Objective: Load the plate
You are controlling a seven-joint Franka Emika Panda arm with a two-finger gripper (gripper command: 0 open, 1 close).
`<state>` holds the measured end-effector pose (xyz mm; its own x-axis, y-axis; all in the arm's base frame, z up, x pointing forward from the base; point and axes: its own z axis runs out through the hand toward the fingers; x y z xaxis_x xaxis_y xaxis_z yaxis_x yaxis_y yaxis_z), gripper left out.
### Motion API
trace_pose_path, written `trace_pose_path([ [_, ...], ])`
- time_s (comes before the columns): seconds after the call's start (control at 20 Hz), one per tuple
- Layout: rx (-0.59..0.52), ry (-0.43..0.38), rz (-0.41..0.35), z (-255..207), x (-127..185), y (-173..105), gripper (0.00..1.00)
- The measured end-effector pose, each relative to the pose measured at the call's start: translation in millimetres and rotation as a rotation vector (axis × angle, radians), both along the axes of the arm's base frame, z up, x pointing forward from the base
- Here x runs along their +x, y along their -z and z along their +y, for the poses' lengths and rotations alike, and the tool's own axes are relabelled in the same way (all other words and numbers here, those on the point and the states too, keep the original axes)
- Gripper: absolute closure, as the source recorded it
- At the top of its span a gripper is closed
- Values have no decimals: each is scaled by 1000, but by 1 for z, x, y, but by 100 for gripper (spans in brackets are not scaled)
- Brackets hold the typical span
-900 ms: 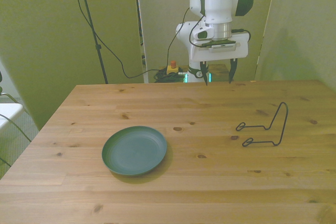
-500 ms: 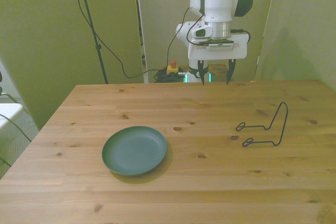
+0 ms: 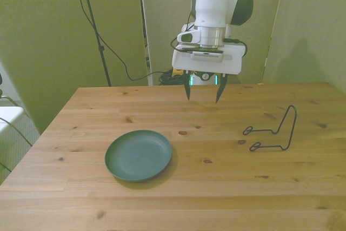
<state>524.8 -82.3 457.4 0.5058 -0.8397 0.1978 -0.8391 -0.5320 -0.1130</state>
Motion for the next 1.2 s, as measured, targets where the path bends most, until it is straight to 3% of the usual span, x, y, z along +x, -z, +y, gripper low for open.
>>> trace_pose_path([
  [0.25,-22,79,-20,-54,47,1,0],
  [0.45,-30,100,-29,-61,76,7,0],
  [0.8,-88,104,-46,-59,84,32,0],
  [1.2,-182,114,-4,-62,114,70,0],
])
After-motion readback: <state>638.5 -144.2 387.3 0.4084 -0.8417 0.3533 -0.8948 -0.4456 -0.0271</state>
